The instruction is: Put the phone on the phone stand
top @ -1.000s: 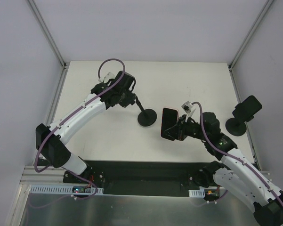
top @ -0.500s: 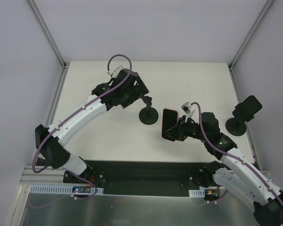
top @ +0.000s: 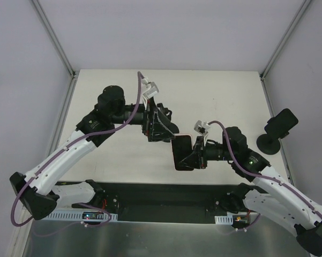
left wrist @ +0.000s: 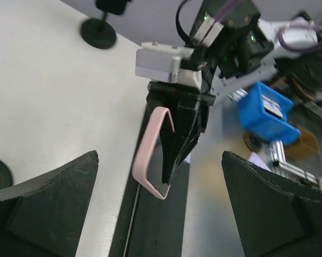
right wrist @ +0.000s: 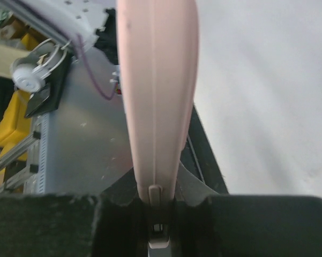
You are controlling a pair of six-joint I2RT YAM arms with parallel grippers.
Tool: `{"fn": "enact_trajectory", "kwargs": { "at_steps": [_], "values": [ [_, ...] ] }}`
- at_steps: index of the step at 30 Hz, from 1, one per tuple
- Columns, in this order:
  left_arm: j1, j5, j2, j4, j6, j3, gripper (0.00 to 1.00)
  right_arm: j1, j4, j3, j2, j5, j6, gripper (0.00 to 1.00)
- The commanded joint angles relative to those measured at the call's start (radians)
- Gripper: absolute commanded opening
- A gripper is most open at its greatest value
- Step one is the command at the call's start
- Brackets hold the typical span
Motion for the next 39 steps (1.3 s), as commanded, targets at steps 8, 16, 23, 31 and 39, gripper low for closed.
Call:
{"fn": "enact_trajectory", "kwargs": {
  "at_steps": [8,16,23,31,39],
  "values": [
    [-0.019,0.522,0.042,0.188,0.009,-0.067,0.86,0.172,0.318,0.117,0.046,-0.040,0.053,0.01],
    [-0.046,0.492,0.080,0.246,-0.080,-0.077,0.54,0.220,0.329,0.131,0.075,0.063,0.010,0.01],
    [-0.048,0.481,0.105,0.255,-0.105,-0.082,0.37,0.258,0.324,0.123,0.078,0.167,-0.025,0.01],
    [-0.060,0.480,0.135,0.255,-0.132,-0.062,0.23,0.274,0.301,0.137,0.097,0.224,-0.044,0.01],
    [-0.062,0.475,0.105,0.251,-0.109,-0.062,0.00,0.292,0.318,0.130,0.114,0.275,-0.025,0.10]
  ]
}}
